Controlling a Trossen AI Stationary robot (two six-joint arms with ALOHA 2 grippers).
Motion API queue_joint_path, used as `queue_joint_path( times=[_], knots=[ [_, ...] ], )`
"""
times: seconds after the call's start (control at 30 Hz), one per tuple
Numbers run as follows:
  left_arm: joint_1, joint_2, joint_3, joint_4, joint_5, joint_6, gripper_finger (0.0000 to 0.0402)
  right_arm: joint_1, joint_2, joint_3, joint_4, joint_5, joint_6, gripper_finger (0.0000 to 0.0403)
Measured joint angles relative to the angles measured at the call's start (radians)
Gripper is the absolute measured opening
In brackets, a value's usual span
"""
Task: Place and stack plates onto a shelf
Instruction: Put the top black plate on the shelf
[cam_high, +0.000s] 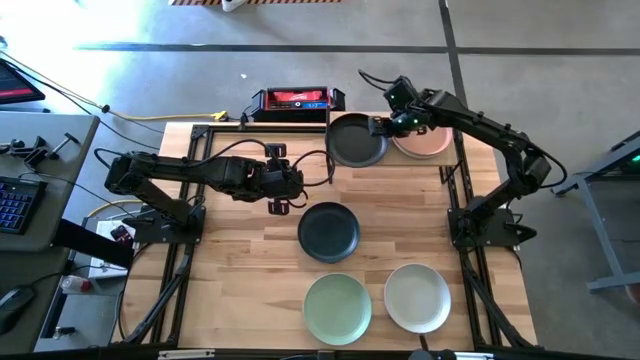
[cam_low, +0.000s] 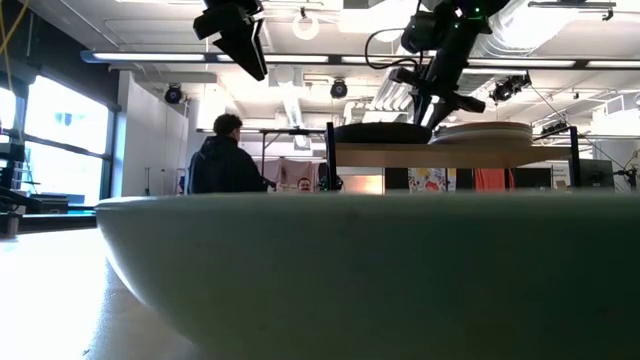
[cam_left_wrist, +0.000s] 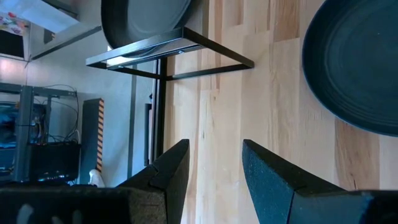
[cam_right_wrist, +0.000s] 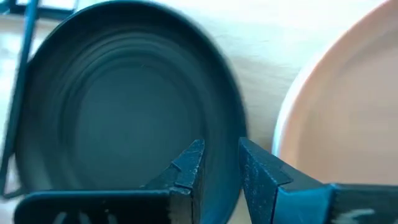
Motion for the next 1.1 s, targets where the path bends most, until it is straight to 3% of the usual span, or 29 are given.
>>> queue_joint_path(
  times=[0.43,1.1],
  knots=[
    [0.045,0.000,0.000,-0.012,0.077,-0.069,0.0136,0.038,-0.019,0.000,-0.013,-0.116,-0.013,0.0076],
    [0.085,0.000,0.000,-0.010,0.079,-0.069,0.0136,0.078,0.011,0.000,-0.098,-0.036,0.010,0.0076]
  ],
)
